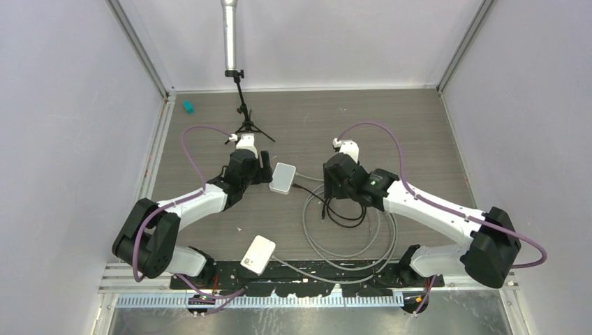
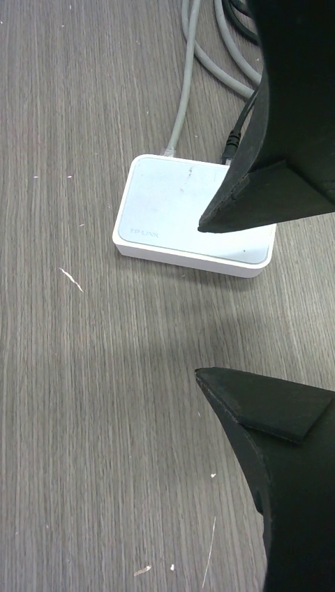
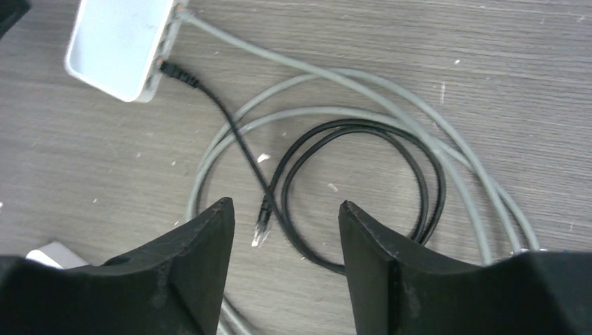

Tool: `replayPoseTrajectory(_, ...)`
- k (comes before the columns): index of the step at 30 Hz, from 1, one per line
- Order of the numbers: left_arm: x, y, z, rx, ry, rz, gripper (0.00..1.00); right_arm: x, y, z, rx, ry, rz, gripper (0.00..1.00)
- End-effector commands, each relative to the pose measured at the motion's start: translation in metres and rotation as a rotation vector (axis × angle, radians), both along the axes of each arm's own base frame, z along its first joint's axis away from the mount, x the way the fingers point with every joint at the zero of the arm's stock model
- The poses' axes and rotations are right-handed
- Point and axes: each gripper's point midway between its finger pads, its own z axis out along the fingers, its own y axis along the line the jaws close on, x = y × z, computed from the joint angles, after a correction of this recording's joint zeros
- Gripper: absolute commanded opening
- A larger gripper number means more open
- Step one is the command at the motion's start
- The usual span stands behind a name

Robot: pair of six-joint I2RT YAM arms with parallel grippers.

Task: Insert the plug into the switch port
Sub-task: Insert the connector into the switch port, then pick up the connector from the center of the board.

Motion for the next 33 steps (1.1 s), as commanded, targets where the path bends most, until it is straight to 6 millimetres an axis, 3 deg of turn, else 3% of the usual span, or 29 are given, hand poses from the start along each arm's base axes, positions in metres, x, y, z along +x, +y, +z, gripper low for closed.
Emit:
replayPoseTrajectory(1,0.008,-0.002,0.013,-0.014,-0.058,0.003,0.72,-0.019,0.017,0.022,0.043,-0.079,-0.02,0.57)
replayPoseTrajectory(7,0.009,-0.002,0.011,-0.011,-0.054,0.003,0.72,-0.057,0.046,0.018,0.07,-0.16,-0.015,0.52)
replayPoseTrajectory(12,0.009,-0.002,0.011,-0.012,-0.054,0.002,0.72,-0.069,0.056,-0.024,0.057,-0.079,-0.01,0.48)
replayPoseTrajectory(25,0.009,-0.005,0.011,-0.017,-0.048,-0.01,0.71,-0.05,0.054,-0.077,-0.058,0.006,-0.062,0.45)
replayPoseTrajectory(33,0.009,-0.008,0.009,-0.019,-0.039,-0.02,0.71,-0.045,0.05,-0.103,0.007,0.093,-0.09,0.41)
